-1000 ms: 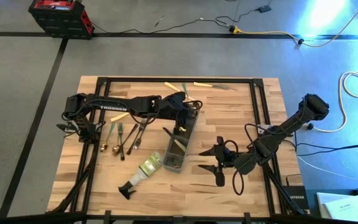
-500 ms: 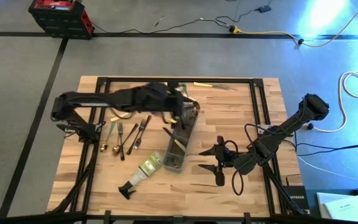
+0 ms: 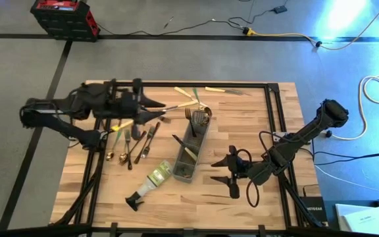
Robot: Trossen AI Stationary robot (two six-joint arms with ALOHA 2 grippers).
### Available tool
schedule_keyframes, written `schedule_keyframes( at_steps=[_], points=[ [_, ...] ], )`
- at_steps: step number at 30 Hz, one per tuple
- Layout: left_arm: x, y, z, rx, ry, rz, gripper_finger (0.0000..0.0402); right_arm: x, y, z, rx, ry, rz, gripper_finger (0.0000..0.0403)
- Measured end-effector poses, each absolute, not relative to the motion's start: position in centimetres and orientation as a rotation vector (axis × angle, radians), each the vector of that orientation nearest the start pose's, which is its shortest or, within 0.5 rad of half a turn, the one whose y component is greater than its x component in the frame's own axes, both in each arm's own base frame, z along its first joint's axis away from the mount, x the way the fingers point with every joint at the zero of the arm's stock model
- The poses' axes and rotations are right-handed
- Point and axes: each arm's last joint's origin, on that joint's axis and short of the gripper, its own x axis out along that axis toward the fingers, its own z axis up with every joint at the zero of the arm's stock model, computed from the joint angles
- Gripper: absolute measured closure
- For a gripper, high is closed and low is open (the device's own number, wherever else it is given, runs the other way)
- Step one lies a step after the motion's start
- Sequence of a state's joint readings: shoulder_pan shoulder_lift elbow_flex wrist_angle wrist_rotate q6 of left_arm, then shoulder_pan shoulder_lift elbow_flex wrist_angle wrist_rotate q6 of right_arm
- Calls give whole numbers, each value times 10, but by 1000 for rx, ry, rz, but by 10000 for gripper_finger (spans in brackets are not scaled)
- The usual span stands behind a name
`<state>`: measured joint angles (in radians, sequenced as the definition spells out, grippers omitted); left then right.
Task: Sort silverware
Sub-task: Put the table knife into the silverware basket
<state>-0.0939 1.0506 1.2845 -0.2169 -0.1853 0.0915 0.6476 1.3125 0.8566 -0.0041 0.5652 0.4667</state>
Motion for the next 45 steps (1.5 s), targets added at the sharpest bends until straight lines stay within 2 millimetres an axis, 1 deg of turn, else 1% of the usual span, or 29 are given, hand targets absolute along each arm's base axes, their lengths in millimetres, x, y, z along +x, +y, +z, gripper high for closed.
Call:
schedule_keyframes(
  at_steps=[3,6,9,13,16,21,24,30,32,38,42,45],
  points=[
    [197,-17,428,81,-41,76,318,234,157,264,199,386,-9,204],
    [193,-17,403,56,-47,76,318,234,158,264,199,386,-8,204],
    [193,-16,378,46,-26,108,318,234,158,264,199,386,-8,204],
    [195,-15,361,38,-32,140,318,234,158,264,199,386,-8,204],
    [196,-15,355,30,-46,140,318,234,158,264,199,386,-8,204],
    [190,-9,361,-21,-157,152,318,234,158,264,199,385,-8,204],
    [189,-4,359,-34,-181,113,318,234,158,264,198,387,-8,204],
    [192,8,340,-100,-210,122,318,234,158,264,199,385,-8,204],
    [192,13,330,-139,-215,132,318,234,158,264,199,385,-7,204],
    [189,27,308,-235,-247,74,318,234,158,264,199,385,-7,204],
    [187,33,298,-268,-279,84,318,234,158,264,199,385,-7,204],
    [186,37,292,-283,-260,96,318,234,158,264,199,385,-7,204]
  ],
)
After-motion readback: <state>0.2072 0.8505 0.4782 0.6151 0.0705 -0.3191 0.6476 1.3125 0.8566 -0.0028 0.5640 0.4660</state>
